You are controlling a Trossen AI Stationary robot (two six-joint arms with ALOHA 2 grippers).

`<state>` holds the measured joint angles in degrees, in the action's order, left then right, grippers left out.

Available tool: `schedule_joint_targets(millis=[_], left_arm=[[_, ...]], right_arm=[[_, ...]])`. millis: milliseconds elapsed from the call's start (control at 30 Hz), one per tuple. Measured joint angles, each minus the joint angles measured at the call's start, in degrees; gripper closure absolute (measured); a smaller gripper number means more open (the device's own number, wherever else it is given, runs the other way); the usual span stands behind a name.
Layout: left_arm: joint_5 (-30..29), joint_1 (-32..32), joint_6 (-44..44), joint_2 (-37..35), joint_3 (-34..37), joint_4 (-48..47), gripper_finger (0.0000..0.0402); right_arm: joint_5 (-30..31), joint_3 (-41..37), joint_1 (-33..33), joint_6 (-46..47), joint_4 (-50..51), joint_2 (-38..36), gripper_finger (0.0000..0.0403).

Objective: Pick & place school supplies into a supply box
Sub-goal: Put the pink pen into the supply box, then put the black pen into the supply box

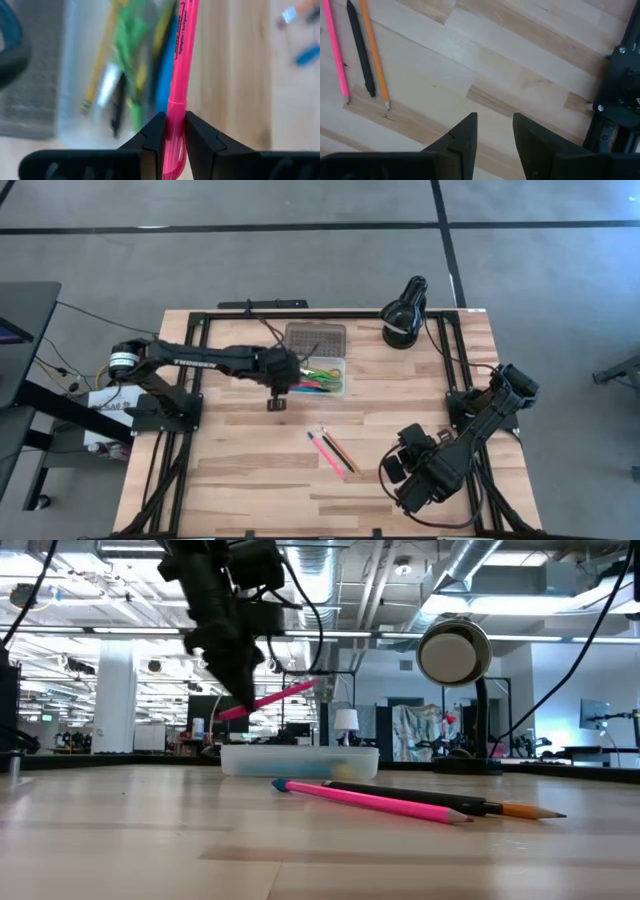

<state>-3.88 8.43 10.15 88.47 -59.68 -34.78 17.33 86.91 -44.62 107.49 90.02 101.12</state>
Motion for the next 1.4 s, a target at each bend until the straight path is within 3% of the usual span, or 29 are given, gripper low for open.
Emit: schedule_joint_targets(millis=[267, 633, 967, 1267, 1400], left_arm=[[1.0, 3.8, -0.3, 3.1, -0.6, 10.4, 0.035], [1.9, 5.1, -2.8, 11.7, -3.2, 9.8, 0.035], [-1.2, 5.5, -2.9, 12.1, -3.3, 9.0, 0.0344], [-1.4, 5.5, -2.7, 12.0, -3.3, 8.5, 0.0261], [1.5, 5.5, -2.7, 11.8, -3.3, 8.4, 0.0229]], right_arm=[[0.8, 0.0, 1.6, -2.6, -0.4, 0.0, 0.0284], [0.8, 0.0, 3.5, -5.5, -0.5, 0.0, 0.0284], [0.8, 0.0, 3.6, -5.5, -0.7, 0.0, 0.0284], [0.6, 0.0, 4.4, -5.5, -1.0, 0.0, 0.0284], [0.8, 0.0, 5.3, -5.7, -2.5, 0.0, 0.0284]])
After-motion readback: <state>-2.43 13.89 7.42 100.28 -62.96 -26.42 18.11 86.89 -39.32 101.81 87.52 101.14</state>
